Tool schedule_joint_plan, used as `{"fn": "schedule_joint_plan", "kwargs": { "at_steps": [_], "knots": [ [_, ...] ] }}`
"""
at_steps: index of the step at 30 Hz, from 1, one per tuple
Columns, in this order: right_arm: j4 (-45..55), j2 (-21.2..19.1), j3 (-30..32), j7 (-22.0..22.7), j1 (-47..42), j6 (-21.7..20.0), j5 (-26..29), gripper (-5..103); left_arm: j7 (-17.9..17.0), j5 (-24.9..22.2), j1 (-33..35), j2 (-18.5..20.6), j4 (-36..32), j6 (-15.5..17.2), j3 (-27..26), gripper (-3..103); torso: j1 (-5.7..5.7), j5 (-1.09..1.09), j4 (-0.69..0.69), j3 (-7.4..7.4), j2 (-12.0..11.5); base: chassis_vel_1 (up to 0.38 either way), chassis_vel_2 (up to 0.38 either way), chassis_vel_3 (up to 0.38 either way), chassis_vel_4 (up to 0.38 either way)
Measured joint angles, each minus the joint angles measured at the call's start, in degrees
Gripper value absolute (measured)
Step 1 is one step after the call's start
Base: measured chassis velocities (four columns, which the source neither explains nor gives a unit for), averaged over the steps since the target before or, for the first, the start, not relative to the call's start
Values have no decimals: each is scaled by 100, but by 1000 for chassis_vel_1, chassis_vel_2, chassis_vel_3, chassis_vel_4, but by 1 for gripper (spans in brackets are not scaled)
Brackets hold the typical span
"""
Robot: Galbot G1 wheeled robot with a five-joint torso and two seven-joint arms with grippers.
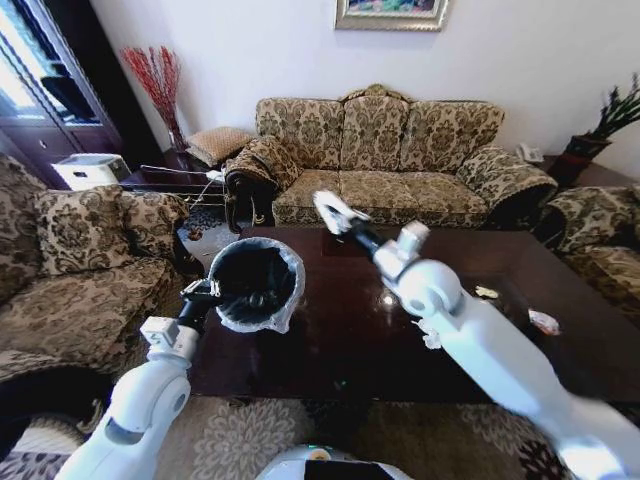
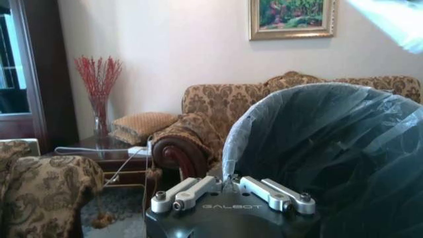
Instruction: Move to the front of the table and place the trash on the table into the trash bin.
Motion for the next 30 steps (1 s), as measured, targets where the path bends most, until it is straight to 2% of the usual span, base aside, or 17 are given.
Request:
{"fn": "schedule_joint_plan", "kwargs": {
  "at_steps": [1,4,5,8,11,12,14,15,16,19,20,22,24,26,27,29,30],
  "knots": [
    [0,0,0,0,0,0,0,0,0,0,0,0,0,0,0,2,0,0,0,0,0,0,0,0,0],
    [-63,224,-692,51,378,-49,35,0,-3,-6,18,7,1,1,-62,2,0,1,-2,0,0,0,0,0,0],
    [-63,224,-692,51,378,-49,35,0,-3,-6,18,7,1,1,-62,2,0,1,-2,0,0,0,0,0,0],
    [-54,254,-1344,128,450,-202,110,0,-3,-20,34,8,-42,61,-84,2,0,2,-6,0,0,0,0,0,0],
    [-47,205,-1446,130,361,-373,13,0,-2,-20,34,-15,-63,83,-84,2,0,4,-7,0,0,0,0,0,0],
    [-22,182,-1472,130,290,-545,-48,-3,-2,-21,27,-35,-66,90,-82,2,-1,5,-7,0,0,0,0,0,0],
    [14,157,-1501,130,231,-645,-103,1,-4,-22,15,-49,-66,96,-76,2,-1,5,-7,0,0,0,0,0,0],
    [31,146,-1533,130,199,-677,-179,7,-10,-23,0,-57,-66,103,-68,2,-1,4,-7,0,0,0,0,0,0],
    [31,146,-1550,130,184,-686,-224,7,-12,-22,-7,-61,-66,105,-63,2,-1,4,-6,0,0,0,0,0,0],
    [-62,226,-1571,167,175,-672,-310,23,-17,-20,-11,-123,-71,112,-55,2,-1,3,-4,0,1,0,0,0,0],
    [-62,226,-1571,167,175,-672,-310,23,-17,-20,-11,-123,-71,112,-55,2,-1,3,-4,0,1,0,0,0,0],
    [-150,274,-1563,167,185,-606,-330,33,-7,-4,4,-176,-96,118,-55,2,-1,2,-3,0,1,0,0,0,0],
    [-174,283,-1553,166,189,-595,-331,33,-3,-1,5,-191,-108,120,-57,2,-1,2,-3,0,1,0,0,0,0],
    [-230,294,-1522,151,218,-573,-325,44,15,0,-2,-210,-129,137,-58,2,-1,3,-4,0,1,0,0,0,0],
    [-230,294,-1522,151,218,-573,-325,44,15,0,-2,-210,-129,137,-58,2,-1,3,-4,0,1,0,0,0,0],
    [-246,294,-1518,138,248,-570,-313,56,27,0,-8,-216,-135,148,-60,2,-1,3,-5,0,1,0,0,0,0],
    [-246,294,-1518,138,248,-570,-313,56,27,0,-8,-216,-135,148,-60,2,-1,3,-5,0,1,0,0,0,0]
  ]
}}
